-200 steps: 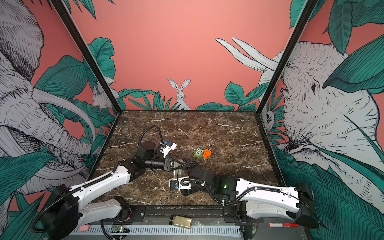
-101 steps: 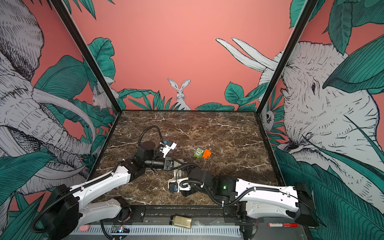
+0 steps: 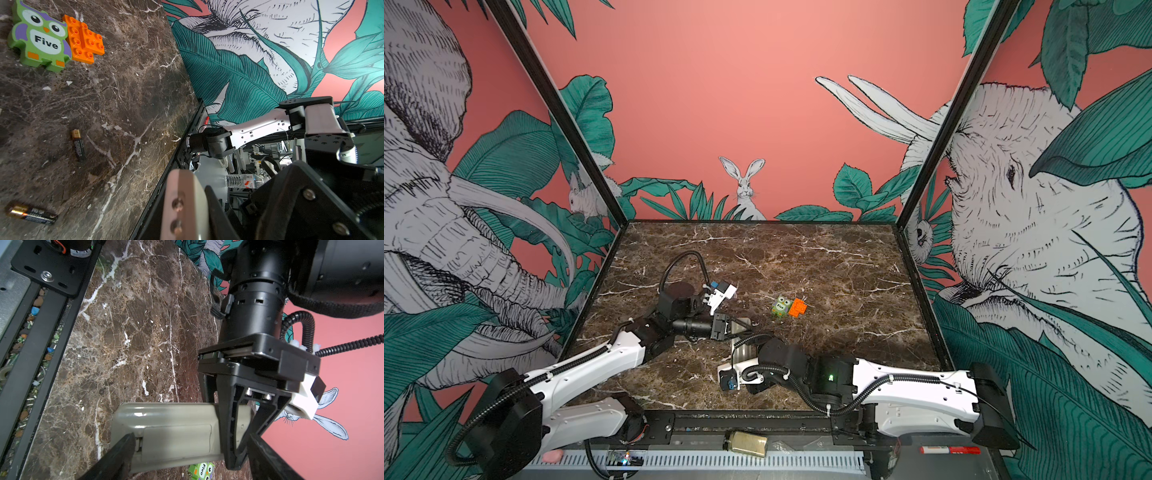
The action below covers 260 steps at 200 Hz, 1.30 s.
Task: Load the batteries into the remote control
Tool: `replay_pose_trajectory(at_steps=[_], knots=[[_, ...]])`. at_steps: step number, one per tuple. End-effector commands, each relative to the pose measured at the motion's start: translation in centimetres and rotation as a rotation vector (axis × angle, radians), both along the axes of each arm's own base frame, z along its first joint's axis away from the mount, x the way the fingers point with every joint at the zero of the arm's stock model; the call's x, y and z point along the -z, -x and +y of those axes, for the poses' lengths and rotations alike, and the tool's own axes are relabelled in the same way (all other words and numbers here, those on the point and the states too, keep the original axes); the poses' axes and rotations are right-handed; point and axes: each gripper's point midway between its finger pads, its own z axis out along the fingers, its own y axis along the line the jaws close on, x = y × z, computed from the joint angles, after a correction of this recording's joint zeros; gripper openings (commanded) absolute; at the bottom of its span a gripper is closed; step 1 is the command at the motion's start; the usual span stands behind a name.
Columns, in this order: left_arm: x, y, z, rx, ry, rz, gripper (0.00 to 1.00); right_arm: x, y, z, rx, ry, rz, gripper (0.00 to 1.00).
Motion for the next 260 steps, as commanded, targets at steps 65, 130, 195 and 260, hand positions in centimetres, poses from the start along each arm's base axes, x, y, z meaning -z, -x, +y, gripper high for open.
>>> replay_pose_trajectory(at_steps=[65,130,195,260], knots=[[-0.9,2.2,-0.1,0.099,0.040,0.045,0.00,-1.3,-2.0,0.0,0.076,-0.004,-0.135,0.83],[-0.1,1.9,0.0,0.086,0.003,0.046,0.00,-2.3,-2.1,-0.1,0.089,-0.036,-0.164,0.83],[0.2,1.9,0.0,0.085,-0.010,0.044,0.00,-3.2,-2.2,-0.2,0.102,-0.074,-0.178,0.83],[0.3,1.8,0.0,0.084,-0.012,0.043,0.00,-3.7,-2.2,-0.3,0.110,-0.088,-0.189,0.83]])
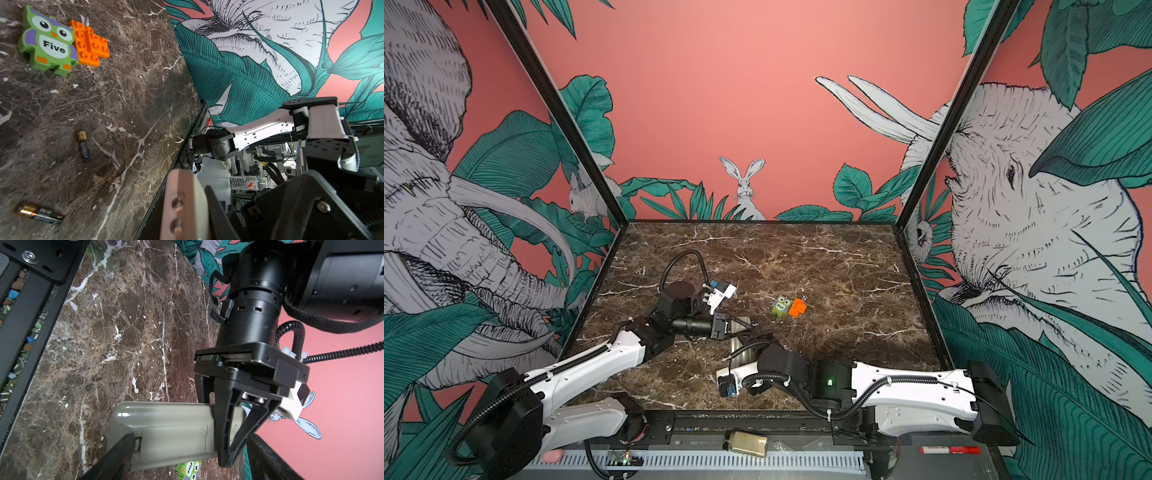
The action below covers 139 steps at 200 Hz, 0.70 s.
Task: Load the batteries into the remote control
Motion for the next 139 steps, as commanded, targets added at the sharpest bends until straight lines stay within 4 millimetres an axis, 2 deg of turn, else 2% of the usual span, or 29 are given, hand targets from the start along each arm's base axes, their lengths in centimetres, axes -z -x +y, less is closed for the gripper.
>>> replay_pose_trajectory(at_steps=[1,139], knots=[[-0.02,2.15,-0.09,0.092,0.002,0.055,0.00,-3.49,-2.18,-0.39,0.105,-0.106,-0.094,0.83],[0.37,2.14,-0.04,0.091,-0.009,0.054,0.00,-4.19,-2.22,-0.54,0.117,-0.137,-0.112,0.83]])
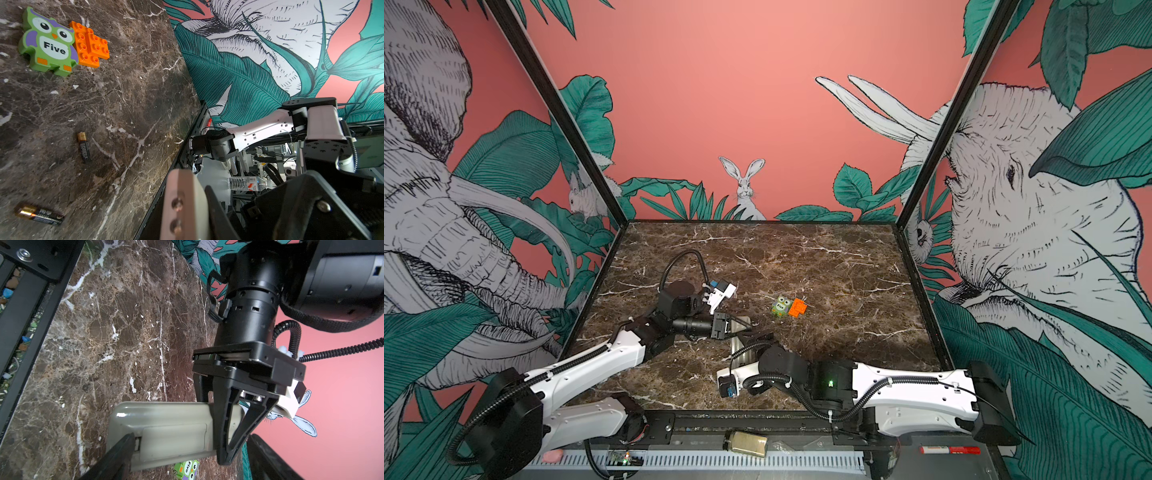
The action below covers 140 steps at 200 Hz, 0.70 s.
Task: Load the batteries into the remote control
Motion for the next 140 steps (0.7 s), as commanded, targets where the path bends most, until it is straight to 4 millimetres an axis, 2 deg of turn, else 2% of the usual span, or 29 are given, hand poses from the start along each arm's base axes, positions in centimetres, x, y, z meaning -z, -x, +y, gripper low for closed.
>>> replay_pose_trajectory(at_steps=[1,140], knots=[[0.4,2.2,0.0,0.092,-0.009,0.060,0.00,-4.1,-2.2,-0.4,0.111,-0.128,-0.097,0.83],[0.7,2.3,0.1,0.091,-0.015,0.059,0.00,-5.1,-2.8,-0.5,0.152,-0.156,-0.148,0.83]])
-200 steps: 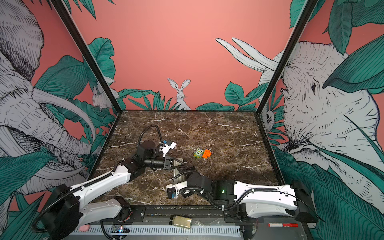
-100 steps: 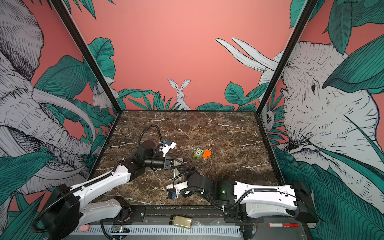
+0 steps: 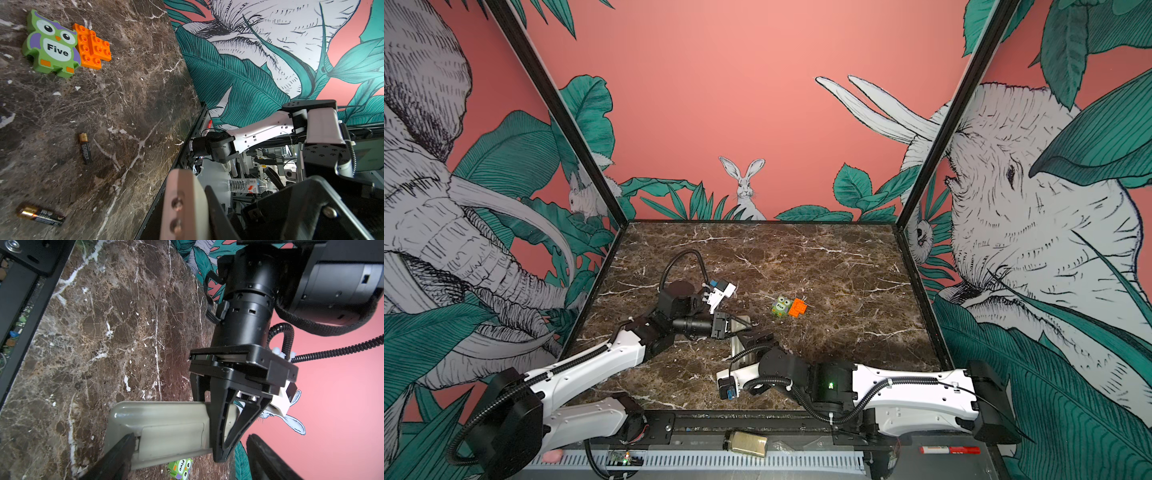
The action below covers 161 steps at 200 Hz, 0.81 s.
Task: Load the batteries into the remote control
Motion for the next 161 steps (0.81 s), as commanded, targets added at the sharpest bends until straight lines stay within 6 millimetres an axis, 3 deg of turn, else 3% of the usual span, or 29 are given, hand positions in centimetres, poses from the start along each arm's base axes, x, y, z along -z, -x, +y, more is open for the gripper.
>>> replay_pose_trajectory(at_steps=[1,161], knots=[[0.65,2.43,0.09,0.097,-0.013,0.065,0.00,-4.78,-2.66,-0.49,0.140,-0.164,-0.103,0.83],[0.73,2.35,0.16,0.091,-0.016,0.058,0.00,-5.16,-2.64,-0.84,0.146,-0.187,-0.105,0.83]])
